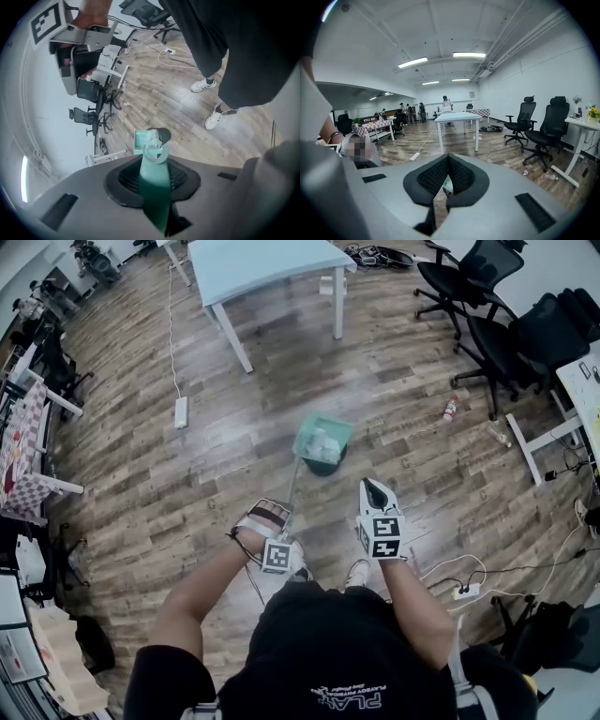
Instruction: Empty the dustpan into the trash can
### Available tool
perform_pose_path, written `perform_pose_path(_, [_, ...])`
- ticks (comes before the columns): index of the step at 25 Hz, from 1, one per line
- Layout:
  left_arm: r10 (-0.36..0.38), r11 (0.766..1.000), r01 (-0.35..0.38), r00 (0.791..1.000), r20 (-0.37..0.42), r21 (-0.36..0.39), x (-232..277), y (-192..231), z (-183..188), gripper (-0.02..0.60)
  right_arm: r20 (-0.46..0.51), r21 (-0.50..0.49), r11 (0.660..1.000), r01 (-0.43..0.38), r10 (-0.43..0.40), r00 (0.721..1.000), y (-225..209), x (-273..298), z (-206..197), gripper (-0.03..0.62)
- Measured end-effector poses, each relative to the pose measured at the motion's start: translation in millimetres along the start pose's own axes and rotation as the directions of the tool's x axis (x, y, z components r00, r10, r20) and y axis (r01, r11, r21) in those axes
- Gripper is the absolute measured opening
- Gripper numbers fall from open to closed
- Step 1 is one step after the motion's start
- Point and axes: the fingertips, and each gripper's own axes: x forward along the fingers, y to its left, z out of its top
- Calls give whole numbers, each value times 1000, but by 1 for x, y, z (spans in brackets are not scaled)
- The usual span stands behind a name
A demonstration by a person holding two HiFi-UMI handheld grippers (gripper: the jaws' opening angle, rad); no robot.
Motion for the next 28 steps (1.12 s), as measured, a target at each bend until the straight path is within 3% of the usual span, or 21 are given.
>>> perform_pose_path(5, [-21, 998, 21, 1000, -2, 67, 2, -12, 11, 98, 9, -2, 1000, 3, -3, 1000, -5, -9, 1, 18])
perform_pose_path(8, [-23, 983, 25, 1000, -18, 180, 3, -17, 15, 98, 10, -3, 1000, 0, 0, 1000, -7, -11, 2, 18])
perform_pose_path(12, [-41, 926, 43, 999, -13, 375, -2, -28, 26, 98, 11, -2, 1000, -12, 12, 1000, -3, -11, 0, 18])
perform_pose_path(16, [-51, 836, 77, 997, -62, 543, -6, -32, 31, 98, 13, -7, 1000, -28, 28, 1000, 2, -13, -1, 18])
perform_pose_path(21, [-56, 748, 108, 993, -101, 655, -6, -31, 38, 98, 11, -10, 999, -43, 43, 999, 0, -14, -2, 18])
perform_pose_path(23, [-54, 733, 107, 994, -99, 672, 0, -36, 41, 100, 7, -9, 999, -45, 45, 999, -1, -16, -4, 18])
perform_pose_path(28, [-48, 731, 104, 994, -101, 675, 5, -35, 42, 103, -6, -4, 999, -48, 48, 999, -3, -19, -8, 18])
